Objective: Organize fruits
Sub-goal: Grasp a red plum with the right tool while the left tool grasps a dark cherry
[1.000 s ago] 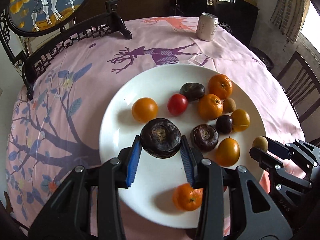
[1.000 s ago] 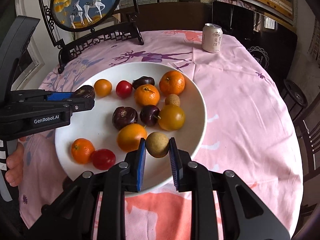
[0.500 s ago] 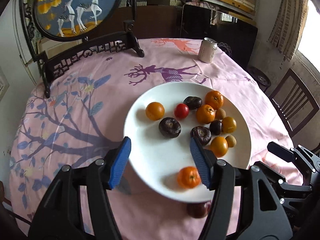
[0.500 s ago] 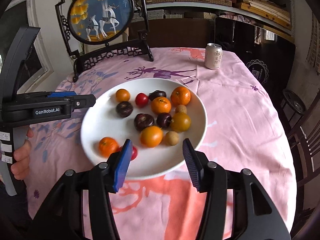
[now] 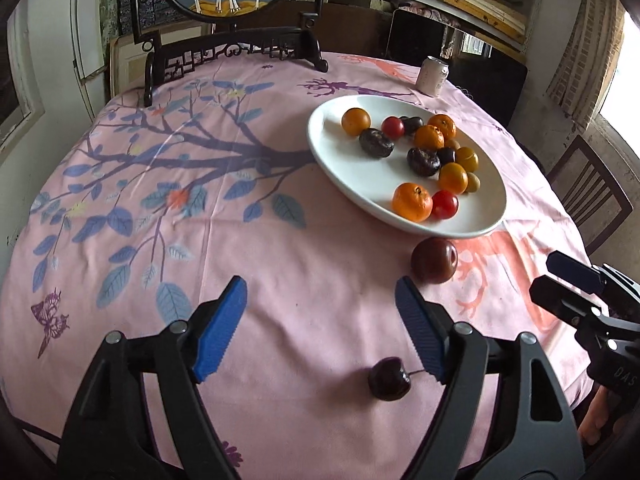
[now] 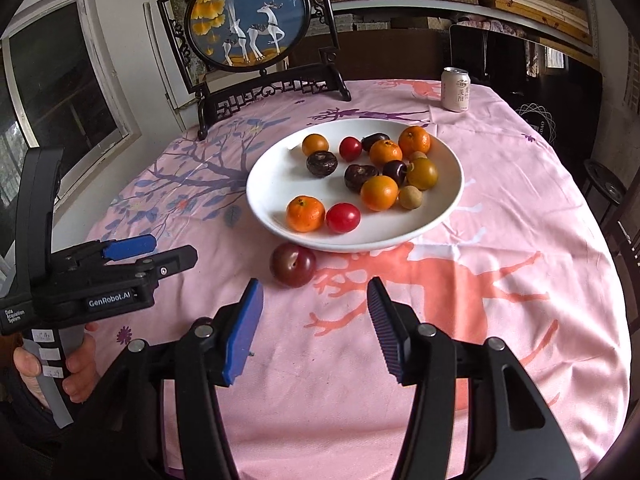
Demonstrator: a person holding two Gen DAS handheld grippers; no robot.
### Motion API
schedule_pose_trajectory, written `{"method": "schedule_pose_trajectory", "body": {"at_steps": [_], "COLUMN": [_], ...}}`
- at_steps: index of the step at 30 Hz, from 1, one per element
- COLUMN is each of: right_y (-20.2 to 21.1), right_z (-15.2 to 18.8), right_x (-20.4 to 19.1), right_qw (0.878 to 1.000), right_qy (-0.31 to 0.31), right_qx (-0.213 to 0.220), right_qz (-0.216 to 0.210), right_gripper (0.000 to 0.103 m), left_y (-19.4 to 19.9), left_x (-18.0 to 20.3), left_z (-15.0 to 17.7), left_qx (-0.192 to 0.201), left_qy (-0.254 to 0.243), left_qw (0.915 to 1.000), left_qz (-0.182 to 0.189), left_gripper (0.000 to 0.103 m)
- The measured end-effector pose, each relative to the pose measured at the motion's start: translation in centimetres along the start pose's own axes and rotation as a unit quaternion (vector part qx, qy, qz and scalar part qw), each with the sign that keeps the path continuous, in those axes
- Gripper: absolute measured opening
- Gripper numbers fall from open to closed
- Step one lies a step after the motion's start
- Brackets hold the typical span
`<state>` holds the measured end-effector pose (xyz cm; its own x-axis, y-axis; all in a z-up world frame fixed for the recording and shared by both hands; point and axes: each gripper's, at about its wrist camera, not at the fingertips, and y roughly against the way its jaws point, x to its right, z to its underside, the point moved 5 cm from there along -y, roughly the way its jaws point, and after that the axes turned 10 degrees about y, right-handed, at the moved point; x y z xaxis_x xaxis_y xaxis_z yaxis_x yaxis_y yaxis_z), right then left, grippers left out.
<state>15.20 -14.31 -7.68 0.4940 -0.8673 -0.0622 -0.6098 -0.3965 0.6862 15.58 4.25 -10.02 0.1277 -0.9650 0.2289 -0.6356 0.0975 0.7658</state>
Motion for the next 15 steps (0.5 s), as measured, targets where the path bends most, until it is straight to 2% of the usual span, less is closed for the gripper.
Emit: {"method": "schedule_pose_trajectory", "body": {"at_steps": [5,13,14,15], "right_y": [-3.0,-9.3,-10.0,-10.5], "right_z": [0.0,-1.0,-1.1,-1.2], "right_x": [-1.6,-1.6,-1.5,-1.6], "right_qw": [0.999,0.997,0.997,0.997], "right_qy": [0.007,-0.005,-0.006,-0.005], "right_qx": [-0.026,-0.071,-0.075,-0.077], "right_qz": [-0.016,-0.027,-0.028,-0.031], "right_gripper": [0.055,0.055,0.054,0.044], "left_y": [1.0,2.8,2.9,2.9], "left_x": [-1.1,-2.6,-2.6,-2.7], "left_z": [1.0,1.9,2.0,2.1], "left_qx": [0.007,0.019,0.020,0.020], "left_qy": [0.000,0.004,0.002,0.001], "left_qw": [1.0000,0.9998,0.9998,0.9998], "left_qz": [-0.006,-0.004,-0.007,-0.009], "left_gripper": [0.083,0.084,0.084,0.084]}}
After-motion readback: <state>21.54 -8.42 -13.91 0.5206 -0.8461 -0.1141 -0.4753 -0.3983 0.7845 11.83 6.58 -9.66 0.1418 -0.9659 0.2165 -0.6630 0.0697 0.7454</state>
